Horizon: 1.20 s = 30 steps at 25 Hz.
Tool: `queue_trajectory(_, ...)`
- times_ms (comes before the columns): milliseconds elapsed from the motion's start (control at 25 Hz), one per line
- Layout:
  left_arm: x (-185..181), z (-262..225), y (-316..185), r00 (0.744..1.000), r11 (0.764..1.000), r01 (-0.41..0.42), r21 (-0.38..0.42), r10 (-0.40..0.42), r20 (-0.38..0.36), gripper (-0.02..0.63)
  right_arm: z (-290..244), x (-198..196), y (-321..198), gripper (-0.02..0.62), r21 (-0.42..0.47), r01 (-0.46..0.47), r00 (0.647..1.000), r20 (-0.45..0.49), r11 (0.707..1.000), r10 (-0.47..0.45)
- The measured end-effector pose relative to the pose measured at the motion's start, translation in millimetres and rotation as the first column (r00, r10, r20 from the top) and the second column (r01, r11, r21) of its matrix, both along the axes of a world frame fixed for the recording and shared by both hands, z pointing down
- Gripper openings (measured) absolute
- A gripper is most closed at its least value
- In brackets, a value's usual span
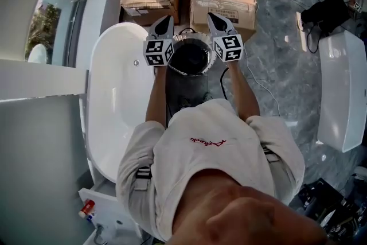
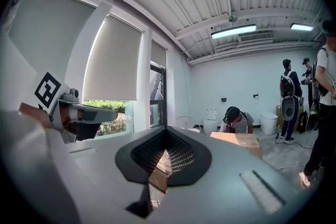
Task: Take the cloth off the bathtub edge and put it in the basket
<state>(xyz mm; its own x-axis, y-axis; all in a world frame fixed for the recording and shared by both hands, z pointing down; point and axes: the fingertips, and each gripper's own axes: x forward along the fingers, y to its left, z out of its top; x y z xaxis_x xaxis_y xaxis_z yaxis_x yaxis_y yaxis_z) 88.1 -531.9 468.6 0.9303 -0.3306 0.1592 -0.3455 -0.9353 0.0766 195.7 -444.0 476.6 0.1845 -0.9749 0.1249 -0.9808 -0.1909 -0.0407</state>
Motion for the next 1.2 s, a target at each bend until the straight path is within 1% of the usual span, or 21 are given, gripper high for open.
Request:
queue_trajectory(240, -9, -2, -5, 1.0, 1.0, 0.008, -0.014, -0.008, -0.004, 0.002, -7, -9, -3, 0.006, 0.009, 0.016, 1.0, 0.003, 1.0, -0.016)
queue_trajectory(600, -17, -8, -18, 1.0, 1.0, 0.024, 0.018, -0.024, -0.012, 0.002, -20, -10, -18, 0.006, 0.022, 0.005, 1.0, -0.019, 1.0, -0.005)
queue_trajectory(1000, -20, -10, -19, 1.0, 1.0, 0.016, 0.018, -0.015, -0.023, 0.001, -21, -15, -19, 0.006, 0.021, -0.011, 1.0, -0.007, 1.0, 0.012)
queue_trajectory(1200, -20, -10, -12, 1.0, 1.0, 0.006, 0.023, -0.006, -0.02, 0.002, -20, -18, -14, 0.006, 0.017, -0.007, 1.0, -0.012, 1.0, 0.008)
